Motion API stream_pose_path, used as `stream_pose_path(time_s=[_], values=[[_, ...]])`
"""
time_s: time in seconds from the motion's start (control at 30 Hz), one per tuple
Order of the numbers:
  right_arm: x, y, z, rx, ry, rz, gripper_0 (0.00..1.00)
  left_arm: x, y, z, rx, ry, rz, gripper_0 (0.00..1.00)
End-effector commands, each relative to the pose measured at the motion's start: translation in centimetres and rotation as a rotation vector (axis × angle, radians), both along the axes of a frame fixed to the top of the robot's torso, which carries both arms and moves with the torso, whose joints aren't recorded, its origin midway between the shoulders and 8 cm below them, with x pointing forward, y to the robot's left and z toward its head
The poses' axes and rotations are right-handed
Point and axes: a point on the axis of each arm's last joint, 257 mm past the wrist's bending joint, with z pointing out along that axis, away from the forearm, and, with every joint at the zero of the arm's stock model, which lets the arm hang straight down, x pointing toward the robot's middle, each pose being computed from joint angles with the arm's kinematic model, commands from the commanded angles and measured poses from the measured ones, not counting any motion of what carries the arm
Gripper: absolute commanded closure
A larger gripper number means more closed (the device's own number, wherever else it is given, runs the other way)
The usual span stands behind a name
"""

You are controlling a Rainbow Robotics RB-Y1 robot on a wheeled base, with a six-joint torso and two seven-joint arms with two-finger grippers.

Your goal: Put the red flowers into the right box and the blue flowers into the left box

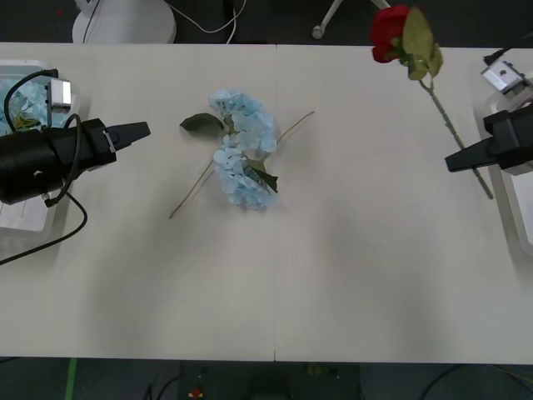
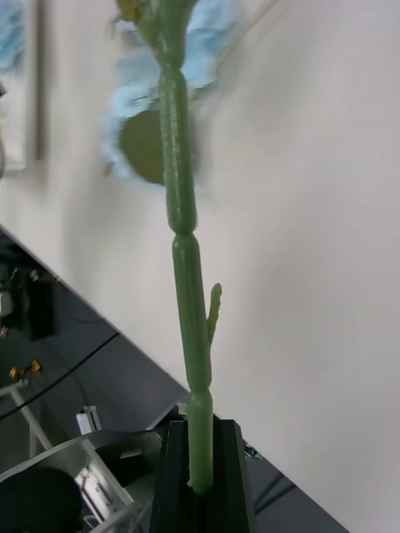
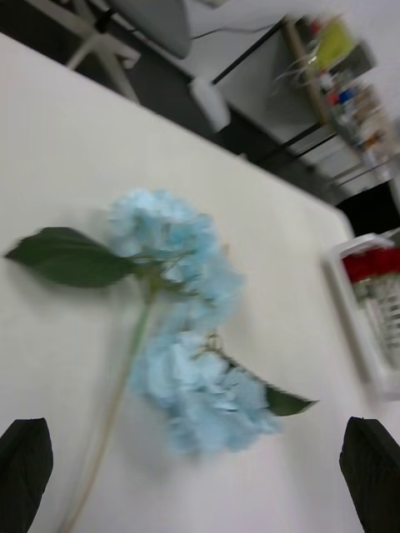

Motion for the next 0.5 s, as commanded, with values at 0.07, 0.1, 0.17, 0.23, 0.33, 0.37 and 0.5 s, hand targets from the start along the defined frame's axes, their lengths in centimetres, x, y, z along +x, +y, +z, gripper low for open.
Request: stream_pose_path(time_s=[0.07,0.1,0.17,0.23,0.33,0.37,0.5], values=[[2.3,-13.2,2.0,-0.128,0.022,-0.309,1.00,4.1,1.7,2.1,0.271,-0.091,0.054,0.00],[2.3,-13.2,2.0,-0.128,0.022,-0.309,1.00,4.1,1.7,2.1,0.271,-0.091,0.054,0.00],[3.2,-19.7,2.2,-0.175,0.010,-0.481,1.00,5.8,1.1,1.3,0.396,-0.090,0.080,0.00],[3.4,-24.1,1.8,-0.245,-0.010,-0.573,1.00,6.9,0.3,0.5,0.505,-0.095,0.091,0.00],[3.4,-28.1,1.1,-0.361,-0.041,-0.610,1.00,7.9,-0.7,-0.7,0.632,-0.103,0.105,0.00],[3.5,-29.4,1.0,-0.402,-0.058,-0.623,1.00,8.3,-1.0,-1.2,0.671,-0.099,0.114,0.00],[3.9,-33.1,-0.2,-0.514,-0.093,-0.665,1.00,9.5,-2.3,-2.5,0.750,-0.080,0.122,0.00]])
